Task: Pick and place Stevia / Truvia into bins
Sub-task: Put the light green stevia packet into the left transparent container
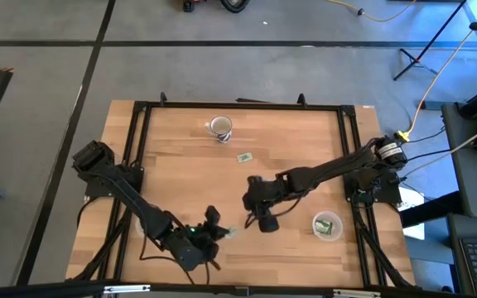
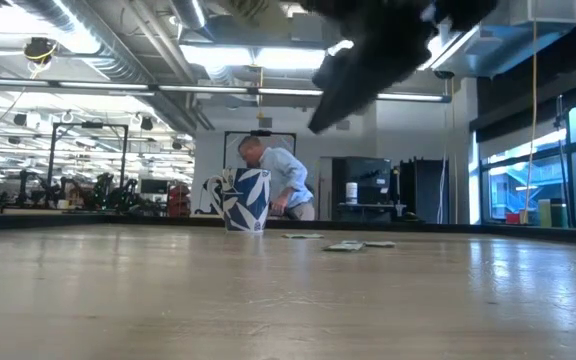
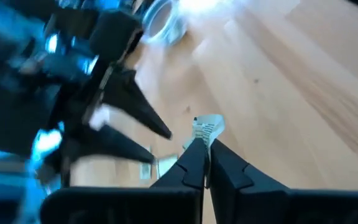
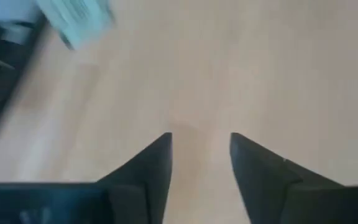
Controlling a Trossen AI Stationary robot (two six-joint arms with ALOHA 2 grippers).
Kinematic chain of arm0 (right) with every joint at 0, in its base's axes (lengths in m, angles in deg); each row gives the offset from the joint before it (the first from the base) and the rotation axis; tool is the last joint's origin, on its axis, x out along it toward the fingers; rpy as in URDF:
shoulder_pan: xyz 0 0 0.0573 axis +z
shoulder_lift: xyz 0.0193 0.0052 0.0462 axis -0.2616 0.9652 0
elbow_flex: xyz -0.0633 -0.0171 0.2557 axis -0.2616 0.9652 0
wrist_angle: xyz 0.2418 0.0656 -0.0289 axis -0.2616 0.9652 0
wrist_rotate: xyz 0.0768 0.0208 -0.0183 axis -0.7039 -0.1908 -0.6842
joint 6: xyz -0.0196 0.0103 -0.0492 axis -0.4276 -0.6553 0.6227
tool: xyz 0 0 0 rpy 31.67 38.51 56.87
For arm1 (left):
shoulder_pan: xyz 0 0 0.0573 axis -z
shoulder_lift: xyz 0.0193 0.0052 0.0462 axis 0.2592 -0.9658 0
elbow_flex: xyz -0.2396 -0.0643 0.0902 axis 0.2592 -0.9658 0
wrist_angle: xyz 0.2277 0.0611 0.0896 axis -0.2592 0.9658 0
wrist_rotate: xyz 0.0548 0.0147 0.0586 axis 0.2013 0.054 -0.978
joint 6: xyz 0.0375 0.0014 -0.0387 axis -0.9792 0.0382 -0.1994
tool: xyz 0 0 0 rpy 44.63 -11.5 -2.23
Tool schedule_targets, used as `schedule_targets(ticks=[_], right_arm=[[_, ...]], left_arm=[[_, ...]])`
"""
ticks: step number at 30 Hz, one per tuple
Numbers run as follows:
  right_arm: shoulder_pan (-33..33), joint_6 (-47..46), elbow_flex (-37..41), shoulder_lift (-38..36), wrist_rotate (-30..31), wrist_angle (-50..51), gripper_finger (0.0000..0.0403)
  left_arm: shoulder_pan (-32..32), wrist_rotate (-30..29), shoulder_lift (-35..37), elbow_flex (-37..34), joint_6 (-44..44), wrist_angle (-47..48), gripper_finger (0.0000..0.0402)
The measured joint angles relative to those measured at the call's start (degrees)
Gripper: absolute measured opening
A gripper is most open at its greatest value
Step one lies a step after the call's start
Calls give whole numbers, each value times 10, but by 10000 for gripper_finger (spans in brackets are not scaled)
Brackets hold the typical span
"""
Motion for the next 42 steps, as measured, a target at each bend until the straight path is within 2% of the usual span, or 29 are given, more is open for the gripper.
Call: schedule_targets(ticks=[5, 8, 14, 17, 23, 26, 33, 42], right_arm=[[-13, 7, 0, -14, 69, 86, 195], [-19, 11, 1, -12, 75, 113, 201], [-33, 13, 14, -9, 91, 96, 202], [-40, 26, 23, -9, 117, 82, 202], [-40, 74, 65, -9, 115, 11, 202], [-41, 70, 94, -9, 114, -25, 202], [-41, 41, 141, -8, 115, -90, 202], [-48, 40, 170, -8, 115, -136, 202]], left_arm=[[-2, -17, 53, 0, 208, 138, 4], [-2, 11, 101, 0, 377, 238, 4], [0, 187, 188, 0, 674, 378, 4], [2, 274, 215, 0, 771, 419, 4], [9, 401, 233, 0, 928, 488, 4], [16, 457, 233, 0, 987, 505, 4], [29, 446, 222, 0, 1079, 583, 4], [29, 444, 177, -36, 1067, 602, 4]])
